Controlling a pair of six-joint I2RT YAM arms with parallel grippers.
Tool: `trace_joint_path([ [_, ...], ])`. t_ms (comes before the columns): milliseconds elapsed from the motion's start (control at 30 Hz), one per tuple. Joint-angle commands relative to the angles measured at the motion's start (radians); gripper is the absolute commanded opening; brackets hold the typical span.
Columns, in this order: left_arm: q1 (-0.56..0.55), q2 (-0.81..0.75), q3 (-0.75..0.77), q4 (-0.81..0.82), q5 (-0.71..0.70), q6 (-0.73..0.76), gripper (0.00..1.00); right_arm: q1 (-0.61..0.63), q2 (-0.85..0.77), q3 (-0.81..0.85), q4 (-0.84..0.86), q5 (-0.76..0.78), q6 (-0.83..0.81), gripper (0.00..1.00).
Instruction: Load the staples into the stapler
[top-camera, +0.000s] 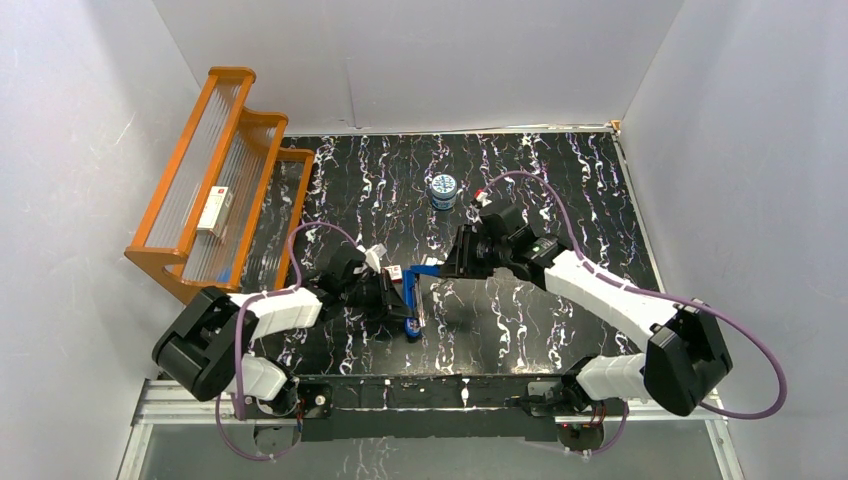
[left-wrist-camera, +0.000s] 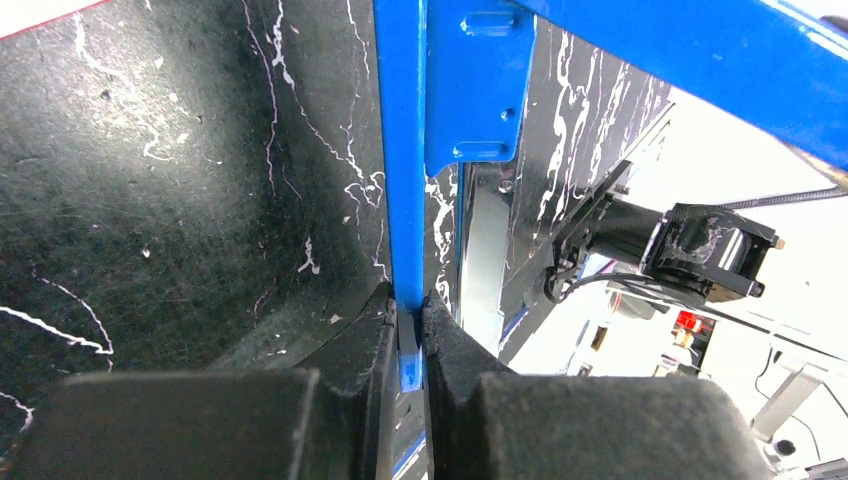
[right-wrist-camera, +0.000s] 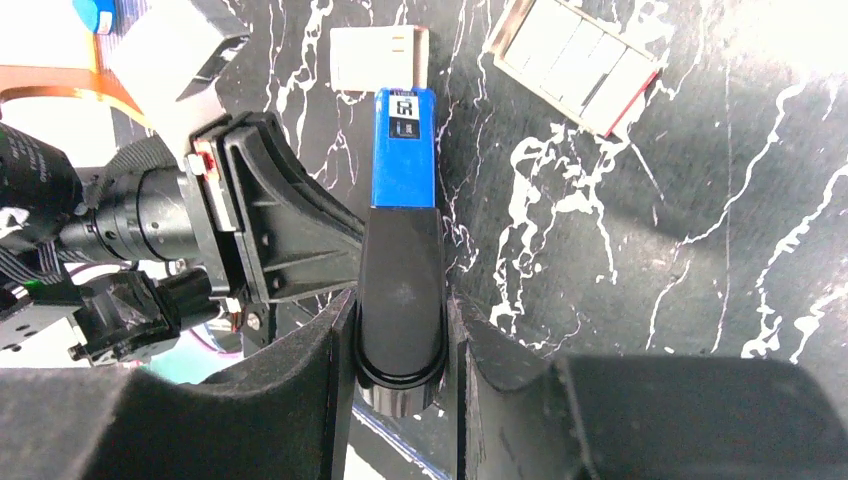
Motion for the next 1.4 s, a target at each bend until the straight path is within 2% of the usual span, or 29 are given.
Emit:
trace_joint_path([
  [0,-0.019,0.019,-0.028,-0.03,0.043,0.051,0.0,-0.052,0.036,0.099,0.047,0.096,-0.095,0.34],
  [267,-0.032,0.068,-0.031,-0.003,0.027,0.055,0.0,-0.059,0.101,0.159,0.055,0.152,-0.128,0.35],
  [400,-0.035,0.075,-0.019,-0.053,-0.016,0.062,0.0,-0.059,0.126,0.194,0.045,0.147,-0.131,0.35],
  [533,-0.035,0.072,-0.02,-0.084,-0.044,0.062,0.07,-0.059,0.139,0.219,0.02,0.141,-0.133,0.35],
  [733,-0.038,0.097,-0.019,-0.109,-0.057,0.06,0.1,-0.057,0.152,0.231,0.003,0.135,-0.145,0.36],
  [833,-0.039,0.107,-0.009,-0.143,-0.078,0.054,0.16,-0.051,0.148,0.22,0.037,0.117,-0.166,0.33],
  [933,-0.041,0.111,0.013,-0.202,-0.111,0.049,0.21,-0.036,0.145,0.188,0.086,0.166,-0.206,0.33],
  [1100,-0.042,0.119,0.05,-0.33,-0.189,0.045,0.24,-0.032,0.164,0.225,0.047,0.156,-0.224,0.35],
  [1367,-0.044,0.121,0.073,-0.413,-0.257,0.046,0.26,-0.029,0.182,0.292,-0.038,0.138,-0.232,0.36],
])
